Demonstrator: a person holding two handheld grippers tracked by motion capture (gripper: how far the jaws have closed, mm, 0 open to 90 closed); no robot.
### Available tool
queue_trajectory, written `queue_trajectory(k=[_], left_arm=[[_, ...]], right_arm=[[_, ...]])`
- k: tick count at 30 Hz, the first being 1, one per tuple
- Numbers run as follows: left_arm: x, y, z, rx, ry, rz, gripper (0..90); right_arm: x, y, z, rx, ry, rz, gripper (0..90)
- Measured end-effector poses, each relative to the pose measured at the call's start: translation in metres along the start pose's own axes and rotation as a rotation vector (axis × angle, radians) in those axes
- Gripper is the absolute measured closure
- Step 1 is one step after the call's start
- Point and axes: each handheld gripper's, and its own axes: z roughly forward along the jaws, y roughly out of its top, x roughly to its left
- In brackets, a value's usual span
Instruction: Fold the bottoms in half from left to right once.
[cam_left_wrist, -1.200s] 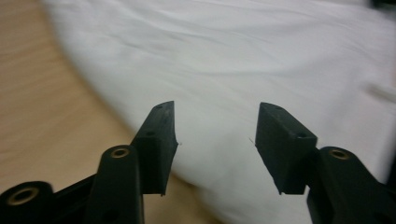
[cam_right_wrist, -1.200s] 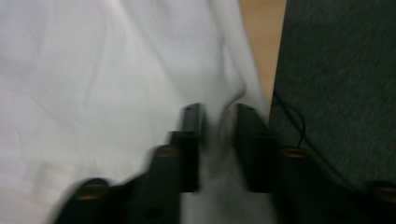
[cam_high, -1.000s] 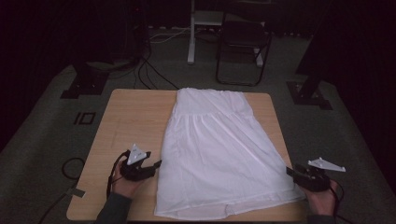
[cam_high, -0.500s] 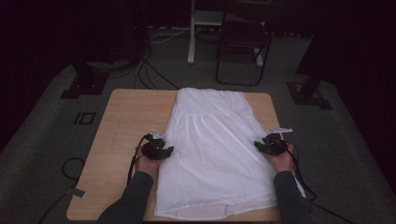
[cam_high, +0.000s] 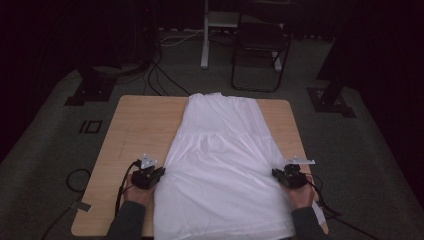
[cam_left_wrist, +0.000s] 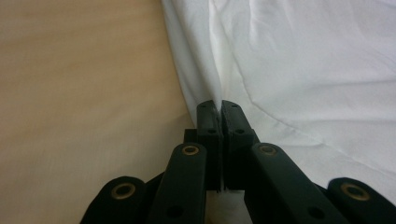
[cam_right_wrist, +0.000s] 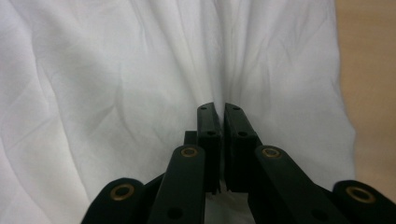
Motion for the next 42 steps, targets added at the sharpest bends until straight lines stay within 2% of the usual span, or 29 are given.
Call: queue_trajectory(k=[5, 8, 10, 12, 13, 15, 17, 20, 23, 27, 29, 30, 31, 32, 33, 34, 36, 38, 39, 40, 42], left_arm=[[-0.01, -0.031, -0.029, 0.017, -0.027, 0.005, 87.7], [-0.02, -0.042, -0.04, 0.031, -0.039, 0.022, 87.3], [-0.023, -0.043, -0.045, 0.016, -0.034, 0.04, 80.7], [-0.02, -0.04, -0.047, -0.026, -0.036, 0.025, 63.6], [-0.016, -0.035, -0.047, -0.052, -0.035, 0.006, 59.3], [-0.011, -0.026, -0.046, -0.087, -0.031, -0.005, 53.6], [-0.007, -0.016, -0.041, -0.104, -0.032, -0.005, 52.0], [-0.001, -0.003, -0.029, -0.117, -0.031, -0.012, 50.5], [0.0, 0.004, -0.018, -0.124, -0.037, -0.032, 49.9], [-0.006, 0.004, -0.012, -0.115, -0.039, -0.016, 48.8], [-0.007, 0.002, -0.011, -0.111, -0.039, -0.012, 47.3], [-0.007, 0.002, -0.01, -0.107, -0.041, -0.015, 47.1], [-0.007, 0.001, -0.009, -0.106, -0.043, -0.017, 47.0], [-0.007, 0.001, -0.009, -0.107, -0.046, -0.018, 46.8], [-0.007, 0.001, -0.009, -0.107, -0.046, -0.015, 46.7], [-0.008, 0.001, -0.009, -0.11, -0.048, -0.012, 46.4], [-0.008, 0.002, -0.01, -0.108, -0.045, -0.007, 46.4], [-0.007, 0.003, -0.01, -0.107, -0.038, -0.008, 45.9], [-0.007, 0.003, -0.01, -0.108, -0.04, -0.011, 45.9], [-0.007, 0.003, -0.011, -0.106, -0.041, -0.01, 45.8], [-0.008, 0.005, -0.01, -0.107, -0.038, -0.005, 45.3]], right_arm=[[0.02, -0.036, -0.029, 0.002, 0.025, 0.001, 86.5], [0.032, -0.051, -0.044, 0.022, 0.033, -0.023, 86.8], [0.035, -0.053, -0.049, 0.033, 0.055, -0.039, 80.5], [0.035, -0.047, -0.053, -0.014, 0.096, -0.068, 67.6], [0.035, -0.043, -0.054, -0.038, 0.097, -0.079, 61.6], [0.035, -0.024, -0.052, -0.086, 0.095, -0.107, 56.8], [0.036, -0.003, -0.043, -0.121, 0.093, -0.146, 56.2], [0.037, 0.027, -0.022, -0.113, 0.108, -0.161, 55.8], [0.041, 0.055, 0.006, -0.099, 0.118, -0.188, 55.9], [0.043, 0.078, 0.045, -0.033, 0.094, -0.198, 52.5], [0.042, 0.081, 0.058, 0.006, 0.086, -0.186, 49.8], [0.042, 0.082, 0.064, 0.03, 0.086, -0.187, 54.3], [0.041, 0.081, 0.069, 0.054, 0.098, -0.202, 69.6], [0.042, 0.081, 0.069, 0.058, 0.103, -0.218, 79.3], [0.045, 0.081, 0.065, 0.046, 0.077, -0.238, 87.3], [0.047, 0.082, 0.057, 0.015, 0.033, -0.244, 88.6], [0.049, 0.087, 0.032, -0.09, -0.005, -0.239, 89.1], [0.048, 0.093, 0.003, -0.18, -0.1, -0.27, 89.2], [0.043, 0.096, -0.012, -0.227, -0.132, -0.255, 89.2], [0.039, 0.097, -0.019, -0.242, -0.149, -0.243, 89.2], [0.023, 0.094, -0.019, -0.205, -0.193, -0.22, 89.1]])
